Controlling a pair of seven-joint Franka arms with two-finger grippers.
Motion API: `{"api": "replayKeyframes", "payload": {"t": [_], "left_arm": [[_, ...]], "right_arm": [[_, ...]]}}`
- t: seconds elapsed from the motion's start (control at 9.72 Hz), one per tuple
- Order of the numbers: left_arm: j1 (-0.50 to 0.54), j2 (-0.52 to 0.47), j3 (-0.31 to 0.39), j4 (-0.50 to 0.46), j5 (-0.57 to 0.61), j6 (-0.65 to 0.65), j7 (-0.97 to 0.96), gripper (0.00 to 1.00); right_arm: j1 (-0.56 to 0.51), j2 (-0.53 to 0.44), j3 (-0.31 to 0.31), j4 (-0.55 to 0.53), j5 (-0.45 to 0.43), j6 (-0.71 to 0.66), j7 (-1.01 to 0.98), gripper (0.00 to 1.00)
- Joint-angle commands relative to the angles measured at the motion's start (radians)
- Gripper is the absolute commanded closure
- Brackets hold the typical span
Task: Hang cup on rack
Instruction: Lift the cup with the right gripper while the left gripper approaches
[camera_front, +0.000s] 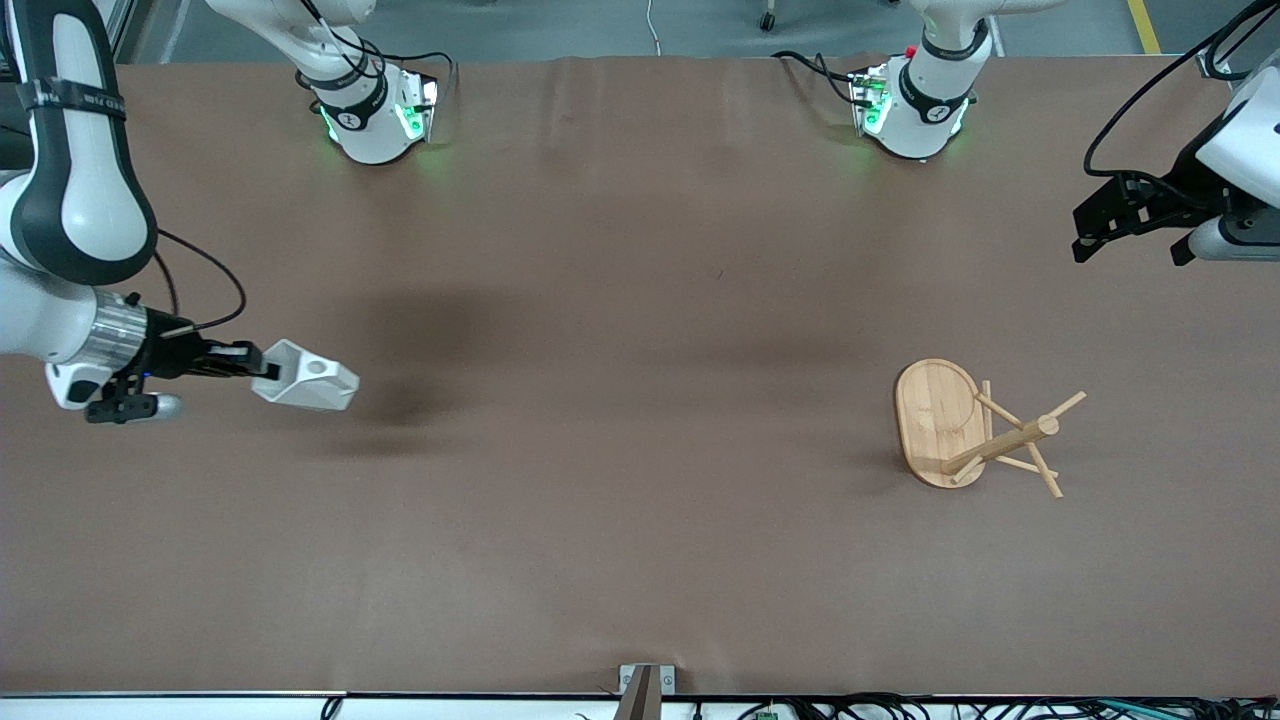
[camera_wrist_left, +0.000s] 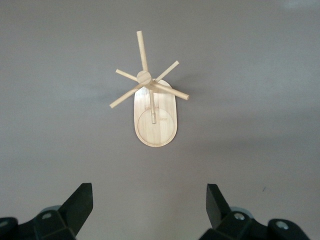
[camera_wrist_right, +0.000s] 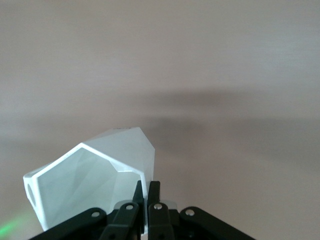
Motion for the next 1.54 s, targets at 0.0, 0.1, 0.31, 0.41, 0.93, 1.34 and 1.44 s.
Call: {"api": "replayKeyframes", "payload": {"t": [0.0, 0.1, 0.31, 0.41, 0.93, 1.34, 1.44], "left_arm": [[-0.046, 0.050, -0.012, 0.017, -0.009, -0.002, 0.011, 0.00], [-0.081, 0.050, -0.021, 0.017, -0.009, -0.002, 0.011, 0.00], [-0.172, 0.050, -0.048, 0.015, -0.007, -0.004, 0.022, 0.00], [-0.219, 0.056, -0.056, 0.015, -0.009, -0.004, 0.043, 0.00], [-0.443, 0.086, -0.067, 0.014, -0.055, 0.056, 0.176, 0.00], [-0.534, 0.129, -0.082, 0.011, -0.056, 0.180, 0.363, 0.00], [-0.539, 0.154, -0.099, 0.012, -0.055, 0.194, 0.406, 0.00]], "right_arm": [[0.070, -0.007, -0.006, 0.027, 0.178, -0.045, -0.006, 1.00], [0.121, -0.007, -0.008, 0.027, 0.262, -0.039, -0.005, 1.00], [0.175, 0.006, -0.006, 0.033, 0.441, -0.035, -0.009, 1.00], [0.198, 0.021, 0.012, 0.040, 0.540, -0.037, -0.005, 1.00], [0.169, 0.127, 0.231, 0.073, 0.815, 0.097, -0.011, 1.00], [0.181, 0.153, 0.277, 0.094, 0.823, 0.008, -0.009, 0.99], [0.183, 0.153, 0.278, 0.093, 0.843, -0.053, -0.009, 0.98]]}}
